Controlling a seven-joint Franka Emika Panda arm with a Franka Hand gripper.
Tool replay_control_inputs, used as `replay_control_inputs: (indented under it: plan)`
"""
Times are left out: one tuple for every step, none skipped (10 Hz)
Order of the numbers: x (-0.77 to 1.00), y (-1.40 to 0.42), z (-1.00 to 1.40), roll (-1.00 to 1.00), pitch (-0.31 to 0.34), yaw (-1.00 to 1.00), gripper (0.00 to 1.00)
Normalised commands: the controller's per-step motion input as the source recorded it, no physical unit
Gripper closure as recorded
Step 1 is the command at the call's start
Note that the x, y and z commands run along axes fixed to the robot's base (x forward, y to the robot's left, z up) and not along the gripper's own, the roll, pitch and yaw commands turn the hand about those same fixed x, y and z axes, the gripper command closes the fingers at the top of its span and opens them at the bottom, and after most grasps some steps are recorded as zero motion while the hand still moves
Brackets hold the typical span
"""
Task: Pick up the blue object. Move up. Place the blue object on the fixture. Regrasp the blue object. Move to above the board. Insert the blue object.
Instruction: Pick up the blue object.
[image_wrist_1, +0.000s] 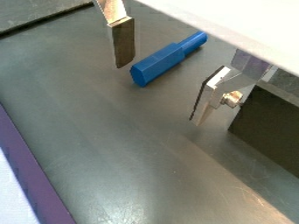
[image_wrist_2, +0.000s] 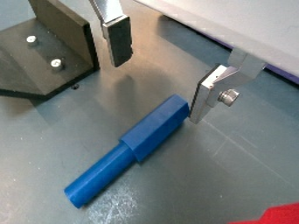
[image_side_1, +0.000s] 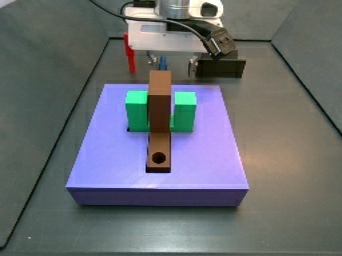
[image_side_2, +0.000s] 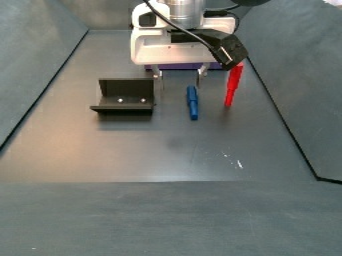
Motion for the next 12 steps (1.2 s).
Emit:
replay_control_inputs:
  plan:
    - [0.01, 0.07, -0.14, 0.18, 0.0, 0.0, 0.0]
    - [0.0, 0.0, -0.11, 0.18, 0.0, 0.0, 0.0]
    - [0.03, 0.0, -0.03, 0.15, 0.0, 0.0, 0.0]
    - [0.0, 0.0, -0.02, 0.07, 0.0, 0.0, 0.0]
    - [0.0, 0.0, 0.0, 0.08, 0.0, 0.0, 0.0]
    - [0.0, 0.03, -0.08, 0.1, 0.0, 0.0, 0.0]
    - [-0.01, 0.04, -0.11, 0.11, 0.0, 0.0, 0.0]
    - [0.0, 0.01, -0.05, 0.09, 0.0, 0.0, 0.0]
    - [0.0, 0.0, 0.0, 0.02, 0.0, 0.0, 0.0]
    - [0.0, 0.0, 0.0, 0.0, 0.0, 0.0, 0.0]
    - [0.0, 0.0, 0.0, 0.0, 0.0, 0.0, 1.0]
    - [0.0, 0.0, 0.0, 0.0, 0.0, 0.0, 1.0]
